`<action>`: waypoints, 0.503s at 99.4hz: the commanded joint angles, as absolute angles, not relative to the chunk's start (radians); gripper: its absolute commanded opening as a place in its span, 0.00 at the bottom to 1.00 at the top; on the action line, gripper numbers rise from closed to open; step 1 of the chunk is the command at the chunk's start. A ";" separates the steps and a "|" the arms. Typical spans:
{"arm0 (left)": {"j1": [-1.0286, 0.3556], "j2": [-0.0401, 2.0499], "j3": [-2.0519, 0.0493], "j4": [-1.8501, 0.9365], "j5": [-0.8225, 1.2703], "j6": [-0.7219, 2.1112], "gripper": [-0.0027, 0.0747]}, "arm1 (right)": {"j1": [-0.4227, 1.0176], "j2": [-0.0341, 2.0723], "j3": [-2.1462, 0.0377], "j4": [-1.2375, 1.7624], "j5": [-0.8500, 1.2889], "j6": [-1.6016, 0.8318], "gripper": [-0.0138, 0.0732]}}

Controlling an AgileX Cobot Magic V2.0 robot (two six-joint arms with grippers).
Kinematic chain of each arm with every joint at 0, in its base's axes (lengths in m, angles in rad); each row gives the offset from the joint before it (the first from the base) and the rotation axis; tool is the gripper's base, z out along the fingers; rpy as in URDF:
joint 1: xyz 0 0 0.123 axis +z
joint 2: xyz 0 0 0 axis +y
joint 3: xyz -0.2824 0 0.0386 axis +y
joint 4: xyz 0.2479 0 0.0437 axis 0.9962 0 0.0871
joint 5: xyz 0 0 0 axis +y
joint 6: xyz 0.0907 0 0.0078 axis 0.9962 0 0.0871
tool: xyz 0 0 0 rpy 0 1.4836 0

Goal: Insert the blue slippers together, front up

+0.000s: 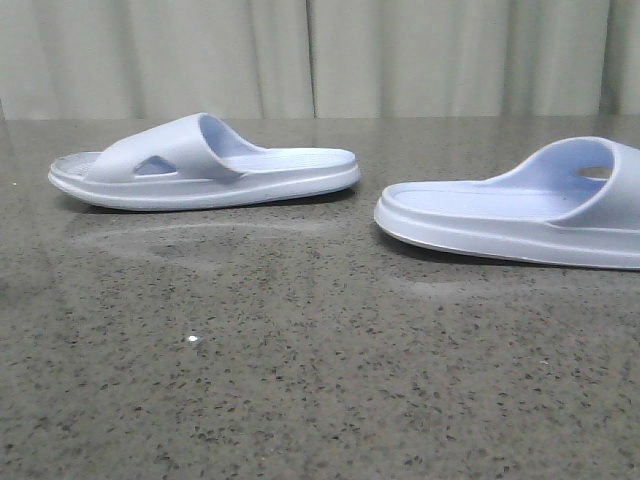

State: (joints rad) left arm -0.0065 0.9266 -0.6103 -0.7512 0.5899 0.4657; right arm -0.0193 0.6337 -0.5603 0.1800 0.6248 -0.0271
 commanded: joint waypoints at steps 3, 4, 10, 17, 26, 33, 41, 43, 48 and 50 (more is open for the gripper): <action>-0.005 0.924 -0.651 -0.797 0.553 0.482 0.36 | -0.064 0.670 -0.631 0.147 0.577 -0.031 0.40; -0.005 0.926 -0.653 -0.798 0.553 0.481 0.36 | -0.071 0.678 -0.634 0.148 0.580 -0.031 0.40; -0.005 0.929 -0.660 -0.798 0.555 0.484 0.36 | -0.095 0.714 -0.659 0.142 0.585 -0.031 0.40; -0.005 0.937 -0.666 -0.799 0.555 0.484 0.36 | -0.117 0.769 -0.685 0.140 0.597 -0.031 0.40; -0.005 0.943 -0.673 -0.799 0.555 0.484 0.36 | -0.126 0.838 -0.713 0.144 0.609 -0.031 0.40; -0.005 0.950 -0.675 -0.800 0.557 0.497 0.36 | -0.126 0.883 -0.726 0.153 0.608 -0.031 0.40; -0.005 0.959 -0.677 -0.802 0.557 0.499 0.36 | -0.126 0.923 -0.735 0.165 0.607 -0.033 0.40; -0.005 0.964 -0.677 -0.802 0.557 0.503 0.36 | -0.126 0.933 -0.735 0.170 0.607 -0.033 0.40; -0.005 0.970 -0.677 -0.802 0.557 0.502 0.36 | -0.128 0.958 -0.737 0.197 0.611 -0.063 0.40; -0.005 0.973 -0.677 -0.802 0.557 0.502 0.36 | -0.133 0.967 -0.737 0.213 0.611 -0.070 0.40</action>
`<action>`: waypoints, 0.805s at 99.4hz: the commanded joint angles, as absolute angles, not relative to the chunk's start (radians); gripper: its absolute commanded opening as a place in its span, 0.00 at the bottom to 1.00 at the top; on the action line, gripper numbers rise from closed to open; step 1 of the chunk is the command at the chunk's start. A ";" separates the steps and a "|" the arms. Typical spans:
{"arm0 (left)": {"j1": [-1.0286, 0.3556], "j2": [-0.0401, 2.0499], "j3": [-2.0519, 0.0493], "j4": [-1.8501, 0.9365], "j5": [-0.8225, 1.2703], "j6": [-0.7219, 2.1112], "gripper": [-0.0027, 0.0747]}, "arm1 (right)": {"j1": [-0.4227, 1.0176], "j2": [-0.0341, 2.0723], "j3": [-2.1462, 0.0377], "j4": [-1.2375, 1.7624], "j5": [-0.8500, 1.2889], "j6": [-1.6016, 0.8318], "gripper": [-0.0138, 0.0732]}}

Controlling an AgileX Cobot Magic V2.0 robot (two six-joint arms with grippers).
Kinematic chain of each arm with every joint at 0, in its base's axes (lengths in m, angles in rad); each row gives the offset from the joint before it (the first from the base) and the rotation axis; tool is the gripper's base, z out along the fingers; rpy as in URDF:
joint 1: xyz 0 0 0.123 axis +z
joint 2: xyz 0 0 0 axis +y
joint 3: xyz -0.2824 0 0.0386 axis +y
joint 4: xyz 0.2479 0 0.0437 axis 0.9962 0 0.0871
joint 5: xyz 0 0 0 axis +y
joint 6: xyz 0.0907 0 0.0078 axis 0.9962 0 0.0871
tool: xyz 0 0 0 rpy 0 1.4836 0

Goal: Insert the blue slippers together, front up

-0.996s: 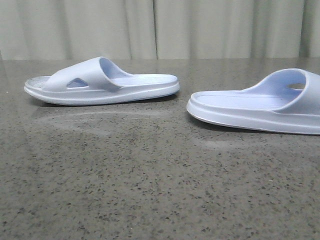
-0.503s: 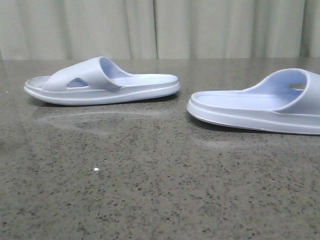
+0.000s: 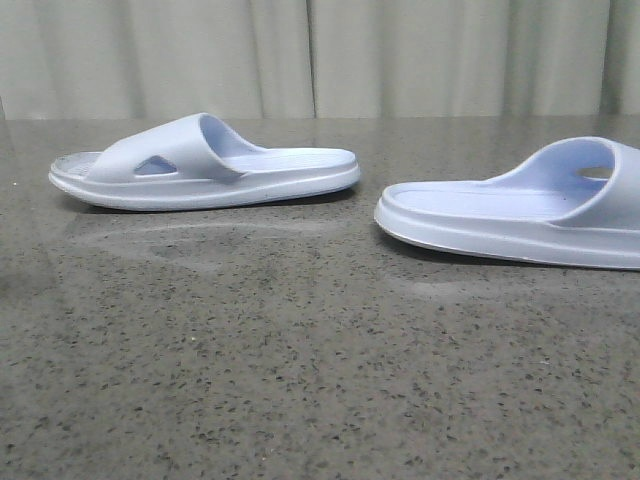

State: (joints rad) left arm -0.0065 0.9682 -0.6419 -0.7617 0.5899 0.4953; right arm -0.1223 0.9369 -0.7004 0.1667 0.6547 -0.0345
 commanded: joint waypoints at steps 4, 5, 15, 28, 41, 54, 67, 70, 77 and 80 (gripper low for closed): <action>-0.005 0.980 -0.677 -0.802 0.557 0.502 0.36 | -0.145 0.986 -0.737 0.245 0.611 -0.094 0.40; -0.005 0.980 -0.677 -0.802 0.557 0.502 0.36 | -0.147 0.988 -0.737 0.251 0.611 -0.105 0.40; -0.005 0.999 -0.677 -0.802 0.557 0.507 0.36 | -0.208 1.029 -0.739 0.364 0.630 -0.203 0.40; -0.005 1.015 -0.677 -0.804 0.557 0.521 0.36 | -0.318 1.084 -0.739 0.558 0.689 -0.385 0.40; -0.005 1.017 -0.677 -0.808 0.554 0.526 0.36 | -0.399 1.143 -0.743 0.744 0.754 -0.535 0.40; -0.005 1.017 -0.677 -0.808 0.551 0.527 0.36 | -0.424 1.202 -0.773 0.801 0.800 -0.589 0.40; -0.005 1.017 -0.677 -0.808 0.551 0.528 0.36 | -0.424 1.263 -0.821 0.840 0.875 -0.619 0.40; -0.005 1.017 -0.677 -0.808 0.551 0.528 0.36 | -0.424 1.275 -0.829 0.840 0.887 -0.619 0.40; -0.005 1.017 -0.677 -0.808 0.551 0.528 0.36 | -0.424 1.292 -0.842 0.840 0.911 -0.619 0.40; -0.005 1.017 -0.677 -0.808 0.551 0.528 0.36 | -0.424 1.293 -0.843 0.840 0.913 -0.619 0.40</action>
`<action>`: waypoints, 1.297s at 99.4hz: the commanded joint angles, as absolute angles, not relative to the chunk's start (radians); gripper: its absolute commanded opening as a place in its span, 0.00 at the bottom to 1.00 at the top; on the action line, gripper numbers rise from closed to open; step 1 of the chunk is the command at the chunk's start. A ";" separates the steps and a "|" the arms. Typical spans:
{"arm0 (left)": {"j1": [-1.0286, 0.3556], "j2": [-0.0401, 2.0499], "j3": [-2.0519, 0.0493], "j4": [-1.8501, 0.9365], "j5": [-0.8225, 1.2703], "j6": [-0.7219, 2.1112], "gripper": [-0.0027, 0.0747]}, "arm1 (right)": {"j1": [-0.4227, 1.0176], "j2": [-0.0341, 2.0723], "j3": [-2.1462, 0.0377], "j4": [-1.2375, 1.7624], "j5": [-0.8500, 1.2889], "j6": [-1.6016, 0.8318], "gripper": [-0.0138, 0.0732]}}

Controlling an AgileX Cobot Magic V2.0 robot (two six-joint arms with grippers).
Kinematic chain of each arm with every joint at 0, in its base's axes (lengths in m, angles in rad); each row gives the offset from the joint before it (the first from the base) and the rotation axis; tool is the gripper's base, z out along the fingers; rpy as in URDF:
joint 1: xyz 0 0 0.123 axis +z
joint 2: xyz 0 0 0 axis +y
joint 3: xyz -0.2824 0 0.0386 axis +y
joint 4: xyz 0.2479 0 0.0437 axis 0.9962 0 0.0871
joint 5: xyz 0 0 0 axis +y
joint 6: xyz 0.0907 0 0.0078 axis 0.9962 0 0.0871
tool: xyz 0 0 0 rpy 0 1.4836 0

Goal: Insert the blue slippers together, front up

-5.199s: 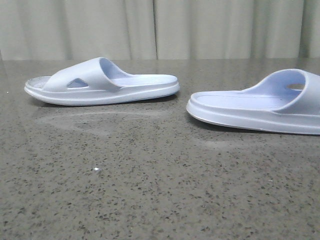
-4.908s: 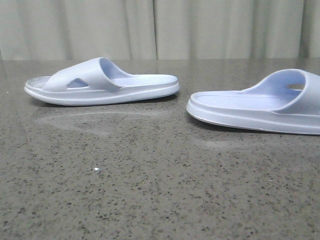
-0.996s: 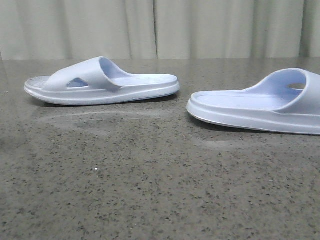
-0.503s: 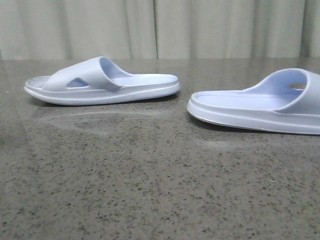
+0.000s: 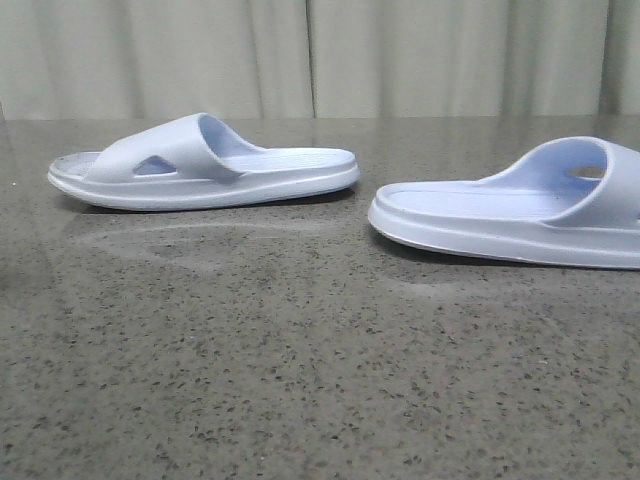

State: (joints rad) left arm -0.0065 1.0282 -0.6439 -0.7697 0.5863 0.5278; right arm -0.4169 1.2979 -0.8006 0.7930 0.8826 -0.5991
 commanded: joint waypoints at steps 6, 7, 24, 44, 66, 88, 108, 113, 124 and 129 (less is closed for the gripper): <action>-0.005 1.017 -0.677 -0.808 0.551 0.528 0.36 | -0.424 1.293 -0.843 0.832 0.913 -0.619 0.40; -0.005 1.017 -0.677 -0.808 0.551 0.528 0.36 | -0.424 1.293 -0.843 0.830 0.913 -0.619 0.40; -0.005 1.017 -0.677 -0.817 0.551 0.528 0.36 | -0.424 1.293 -0.843 0.814 0.895 -0.619 0.40; -0.005 1.017 -0.677 -0.817 0.553 0.528 0.36 | -0.424 1.293 -0.843 0.800 0.875 -0.619 0.40; -0.005 1.017 -0.677 -0.817 0.553 0.528 0.36 | -0.424 1.293 -0.843 0.796 0.864 -0.619 0.40; -0.005 1.017 -0.677 -0.817 0.553 0.528 0.36 | -0.424 1.332 -0.843 0.803 0.879 -0.619 0.40; -0.005 1.017 -0.677 -0.817 0.555 0.535 0.36 | -0.424 1.371 -0.843 0.857 0.924 -0.674 0.40; -0.005 1.017 -0.677 -0.817 0.557 0.537 0.36 | -0.424 1.372 -0.843 0.869 0.932 -0.688 0.40; -0.005 1.017 -0.677 -0.817 0.557 0.544 0.36 | -0.424 1.372 -0.843 0.878 0.951 -0.705 0.39; -0.005 1.017 -0.677 -0.817 0.557 0.544 0.36 | -0.424 1.372 -0.843 0.878 0.961 -0.705 0.39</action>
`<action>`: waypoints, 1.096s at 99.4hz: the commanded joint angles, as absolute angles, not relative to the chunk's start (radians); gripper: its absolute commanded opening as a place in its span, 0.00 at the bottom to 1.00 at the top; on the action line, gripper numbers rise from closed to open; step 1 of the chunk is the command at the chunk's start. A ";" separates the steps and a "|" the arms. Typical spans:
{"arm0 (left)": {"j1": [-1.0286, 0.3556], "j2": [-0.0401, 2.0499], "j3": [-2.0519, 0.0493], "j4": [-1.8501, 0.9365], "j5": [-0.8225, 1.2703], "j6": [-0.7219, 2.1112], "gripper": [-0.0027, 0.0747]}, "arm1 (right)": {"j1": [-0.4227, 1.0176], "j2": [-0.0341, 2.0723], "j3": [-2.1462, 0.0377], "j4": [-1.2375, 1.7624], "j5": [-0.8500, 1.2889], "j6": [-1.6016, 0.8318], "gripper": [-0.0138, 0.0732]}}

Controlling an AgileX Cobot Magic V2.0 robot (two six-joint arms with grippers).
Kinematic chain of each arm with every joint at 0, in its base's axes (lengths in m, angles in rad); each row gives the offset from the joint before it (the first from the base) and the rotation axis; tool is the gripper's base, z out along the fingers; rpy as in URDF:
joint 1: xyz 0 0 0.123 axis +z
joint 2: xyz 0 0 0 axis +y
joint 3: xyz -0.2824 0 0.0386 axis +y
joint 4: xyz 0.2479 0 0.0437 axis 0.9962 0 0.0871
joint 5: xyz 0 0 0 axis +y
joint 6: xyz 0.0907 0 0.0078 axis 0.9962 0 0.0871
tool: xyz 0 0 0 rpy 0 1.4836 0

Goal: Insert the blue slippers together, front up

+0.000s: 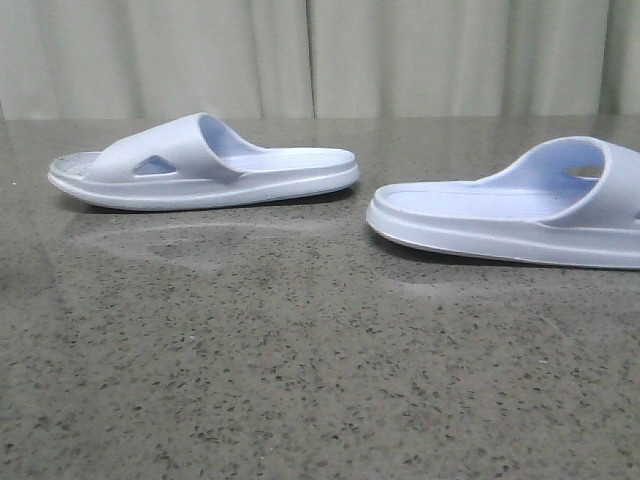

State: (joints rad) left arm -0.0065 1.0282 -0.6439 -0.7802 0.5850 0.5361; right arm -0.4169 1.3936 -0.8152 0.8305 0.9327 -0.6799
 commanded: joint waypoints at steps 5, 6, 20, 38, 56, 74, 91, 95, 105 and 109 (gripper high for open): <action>-0.005 1.017 -0.677 -0.817 0.557 0.544 0.36 | -0.424 1.372 -0.843 0.878 0.965 -0.705 0.36; -0.005 1.017 -0.677 -0.819 0.557 0.544 0.36 | -0.424 1.372 -0.843 0.878 0.967 -0.705 0.36; -0.005 1.021 -0.677 -0.842 0.566 0.550 0.36 | -0.424 1.372 -0.843 0.878 0.972 -0.705 0.11; -0.005 1.077 -0.696 -0.858 0.612 0.555 0.36 | -0.424 1.372 -0.843 0.878 0.967 -0.705 0.04; -0.005 1.172 -0.751 -0.956 0.639 0.637 0.36 | -0.424 1.372 -0.843 0.878 0.961 -0.705 0.04; -0.005 1.281 -0.825 -1.039 0.677 0.705 0.36 | -0.424 1.372 -0.843 0.880 0.954 -0.705 0.04; -0.005 1.368 -0.890 -1.050 0.677 0.720 0.36 | -0.424 1.372 -0.843 0.889 0.960 -0.705 0.04; -0.005 1.386 -0.902 -1.060 0.679 0.734 0.36 | -0.424 1.372 -0.843 0.893 0.960 -0.705 0.04; -0.005 1.429 -0.928 -1.088 0.688 0.758 0.36 | -0.424 1.372 -0.843 0.894 0.960 -0.705 0.04; -0.005 1.447 -0.939 -1.093 0.688 0.762 0.36 | -0.424 1.372 -0.843 0.894 0.960 -0.705 0.04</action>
